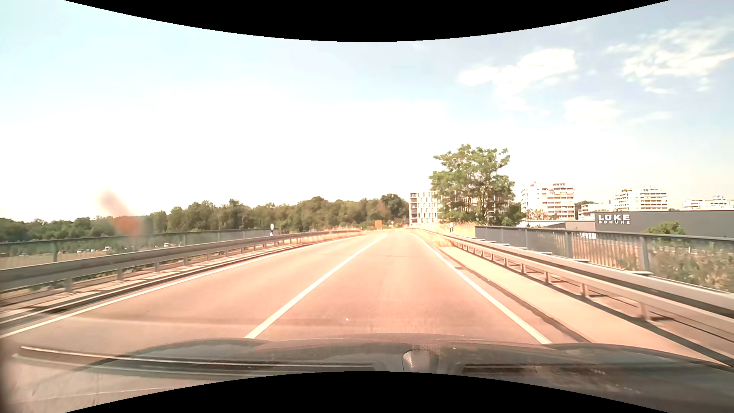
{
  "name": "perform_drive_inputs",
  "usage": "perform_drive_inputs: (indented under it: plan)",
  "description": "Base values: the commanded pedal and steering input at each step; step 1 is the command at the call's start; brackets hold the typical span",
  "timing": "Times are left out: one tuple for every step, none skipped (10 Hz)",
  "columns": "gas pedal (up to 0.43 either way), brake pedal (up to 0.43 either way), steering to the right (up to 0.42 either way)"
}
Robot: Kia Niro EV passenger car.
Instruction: Follow the waypoints while adhering to traffic rules and regulations
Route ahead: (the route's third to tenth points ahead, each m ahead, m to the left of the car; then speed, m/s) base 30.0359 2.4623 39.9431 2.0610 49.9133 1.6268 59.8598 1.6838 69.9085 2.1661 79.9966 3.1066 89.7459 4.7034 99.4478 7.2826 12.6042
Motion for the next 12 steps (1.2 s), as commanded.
perform_drive_inputs:
  plan:
    - [0.087, 0.0, 0.013]
    - [0.087, 0.0, 0.007]
    - [0.087, 0.0, 0.007]
    - [0.087, 0.0, 0.007]
    - [0.087, 0.0, 0.007]
    - [0.087, 0.0, 0.006]
    - [0.087, 0.0, 0.006]
    - [0.087, 0.0, 0.005]
    - [0.079, 0.0, 0.005]
    - [0.067, 0.0, 0.005]
    - [0.067, 0.0, 0.004]
    - [0.059, 0.0, 0.003]
